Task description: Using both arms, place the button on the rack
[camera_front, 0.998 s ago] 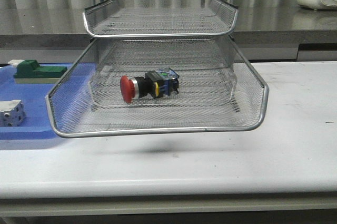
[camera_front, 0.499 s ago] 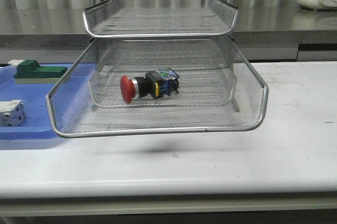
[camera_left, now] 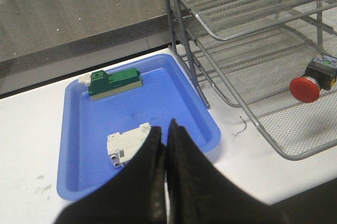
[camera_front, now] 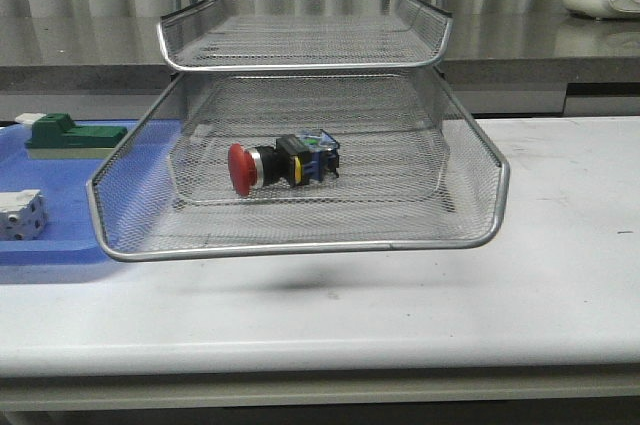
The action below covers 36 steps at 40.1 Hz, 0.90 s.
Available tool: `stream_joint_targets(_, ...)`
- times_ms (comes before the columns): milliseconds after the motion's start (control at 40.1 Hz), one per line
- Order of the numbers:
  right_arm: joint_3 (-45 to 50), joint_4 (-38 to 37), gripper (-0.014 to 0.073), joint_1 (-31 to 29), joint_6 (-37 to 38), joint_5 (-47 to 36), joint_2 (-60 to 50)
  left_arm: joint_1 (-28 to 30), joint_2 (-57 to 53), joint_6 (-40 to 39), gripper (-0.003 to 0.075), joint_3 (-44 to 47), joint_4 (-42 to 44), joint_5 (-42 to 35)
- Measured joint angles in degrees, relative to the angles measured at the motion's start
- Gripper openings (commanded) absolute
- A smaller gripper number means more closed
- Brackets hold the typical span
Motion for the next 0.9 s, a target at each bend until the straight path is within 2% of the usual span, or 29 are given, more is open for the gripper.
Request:
stream_joint_targets(249, -0.4, 0.0, -0.0060, 0.0, 0.0, -3.6, 2.8, 0.0, 0.0, 0.0, -0.0019, 0.0, 0.0, 0.0)
stream_joint_targets(524, -8.6, 0.0, -0.0060, 1.1, 0.0, -4.5, 21.5, 0.0, 0.0, 0.0, -0.0019, 0.0, 0.0, 0.0)
stream_joint_targets(673, -13.3, 0.0, -0.0060, 8.6, 0.0, -5.4, 32.2, 0.0, 0.0, 0.0, -0.0019, 0.0, 0.0, 0.0)
stream_joint_targets(898, -16.0, 0.6, -0.0060, 26.9, 0.0, -10.6, 45.4, 0.0, 0.0, 0.0, -0.0019, 0.0, 0.0, 0.0)
